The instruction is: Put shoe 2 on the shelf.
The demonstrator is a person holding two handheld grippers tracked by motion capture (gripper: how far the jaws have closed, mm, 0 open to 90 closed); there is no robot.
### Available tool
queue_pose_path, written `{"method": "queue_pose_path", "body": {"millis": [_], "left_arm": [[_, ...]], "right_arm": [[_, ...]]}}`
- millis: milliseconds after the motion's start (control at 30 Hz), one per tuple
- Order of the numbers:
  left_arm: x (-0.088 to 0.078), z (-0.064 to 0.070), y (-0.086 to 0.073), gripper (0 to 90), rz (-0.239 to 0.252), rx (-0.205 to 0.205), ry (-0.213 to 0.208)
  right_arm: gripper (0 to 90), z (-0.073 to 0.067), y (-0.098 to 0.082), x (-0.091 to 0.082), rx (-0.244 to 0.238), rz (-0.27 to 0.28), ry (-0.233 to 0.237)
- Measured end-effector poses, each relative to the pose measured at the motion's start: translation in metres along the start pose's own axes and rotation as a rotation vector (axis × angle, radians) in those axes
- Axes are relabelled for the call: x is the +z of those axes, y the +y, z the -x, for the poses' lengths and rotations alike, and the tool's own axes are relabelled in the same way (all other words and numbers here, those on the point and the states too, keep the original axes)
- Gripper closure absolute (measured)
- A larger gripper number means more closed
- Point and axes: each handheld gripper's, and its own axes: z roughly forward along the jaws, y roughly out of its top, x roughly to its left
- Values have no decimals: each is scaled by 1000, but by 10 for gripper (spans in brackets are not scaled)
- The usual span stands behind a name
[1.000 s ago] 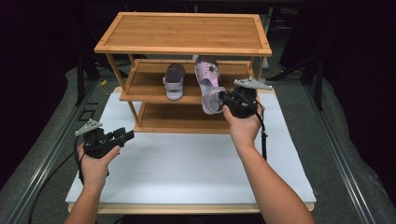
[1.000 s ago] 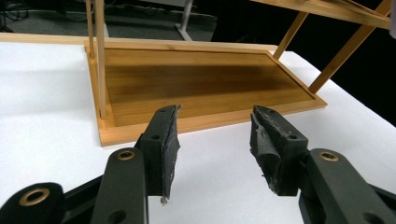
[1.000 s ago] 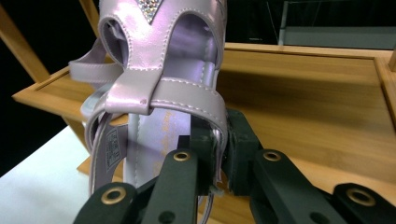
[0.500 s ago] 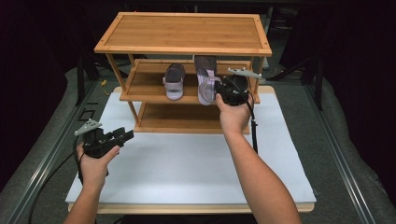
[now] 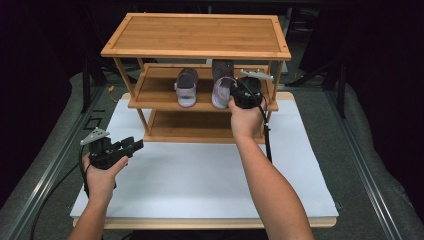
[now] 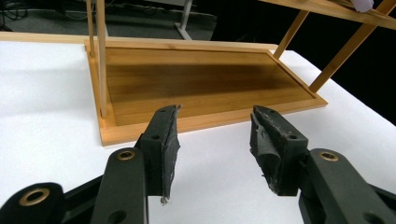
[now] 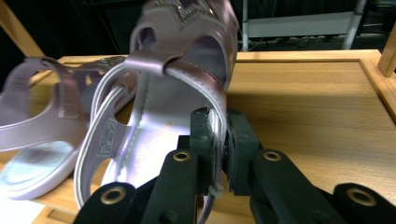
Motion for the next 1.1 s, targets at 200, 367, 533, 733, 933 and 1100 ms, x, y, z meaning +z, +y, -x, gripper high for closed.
{"method": "queue_pose_path", "body": {"millis": [200,367,533,733,933,1100], "left_arm": [[2,-1,-1,515,-6,-5,0],[2,-3,-2,515,-7,-11,1],[1,-4,-2,515,-4,-12,2],[2,-4,-1,515,-2,-12,3],[8,1,1,517,1,2,4],[18,14,9,525,-3,46,-6]], "right_arm": [[830,4,-1,13,9,-9,-5],[826,2,1,21,14,-3,7],[813,-2,3,23,-12,-6,9],[728,-3,5,19,4,4,29],[687,0,7,12,-31,17,80],[670,1,14,-2,-57,51,105]]}}
